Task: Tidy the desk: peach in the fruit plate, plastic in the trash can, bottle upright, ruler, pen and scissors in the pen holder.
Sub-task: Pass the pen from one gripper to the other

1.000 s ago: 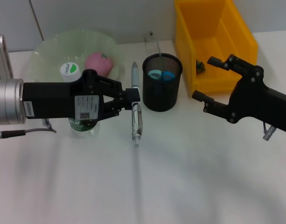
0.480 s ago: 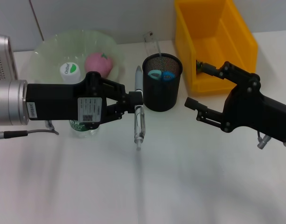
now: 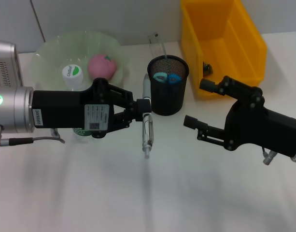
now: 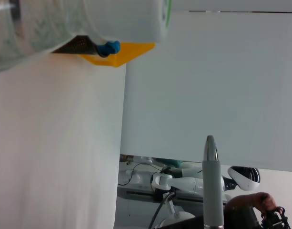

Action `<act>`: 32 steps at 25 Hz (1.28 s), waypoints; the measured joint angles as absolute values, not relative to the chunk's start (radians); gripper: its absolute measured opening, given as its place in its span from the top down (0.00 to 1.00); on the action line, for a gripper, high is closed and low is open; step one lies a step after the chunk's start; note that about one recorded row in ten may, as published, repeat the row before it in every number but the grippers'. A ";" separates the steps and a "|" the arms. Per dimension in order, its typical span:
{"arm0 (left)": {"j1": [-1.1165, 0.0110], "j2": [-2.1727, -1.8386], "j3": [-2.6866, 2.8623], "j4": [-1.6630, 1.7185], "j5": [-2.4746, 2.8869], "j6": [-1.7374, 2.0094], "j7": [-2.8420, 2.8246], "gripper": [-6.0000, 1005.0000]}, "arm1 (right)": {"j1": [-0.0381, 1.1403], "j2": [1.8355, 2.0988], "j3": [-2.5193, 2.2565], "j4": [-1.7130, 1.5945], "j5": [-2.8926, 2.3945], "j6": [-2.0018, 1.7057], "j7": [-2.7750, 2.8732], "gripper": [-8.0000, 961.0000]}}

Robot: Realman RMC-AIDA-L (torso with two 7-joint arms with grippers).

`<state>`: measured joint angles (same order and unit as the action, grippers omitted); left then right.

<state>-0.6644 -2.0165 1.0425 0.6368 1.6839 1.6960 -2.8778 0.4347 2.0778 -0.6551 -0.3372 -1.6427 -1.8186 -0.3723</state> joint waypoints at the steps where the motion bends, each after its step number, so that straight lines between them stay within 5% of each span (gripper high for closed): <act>1: -0.665 -2.018 1.043 0.637 1.684 1.695 -2.878 0.85 | 0.436 2.078 -0.663 -0.337 -1.643 -1.820 -0.376 0.24; 32: -0.673 -2.027 1.045 0.610 1.684 1.691 -2.878 0.85 | 0.485 2.080 -0.789 -0.322 -1.642 -1.867 -0.423 0.24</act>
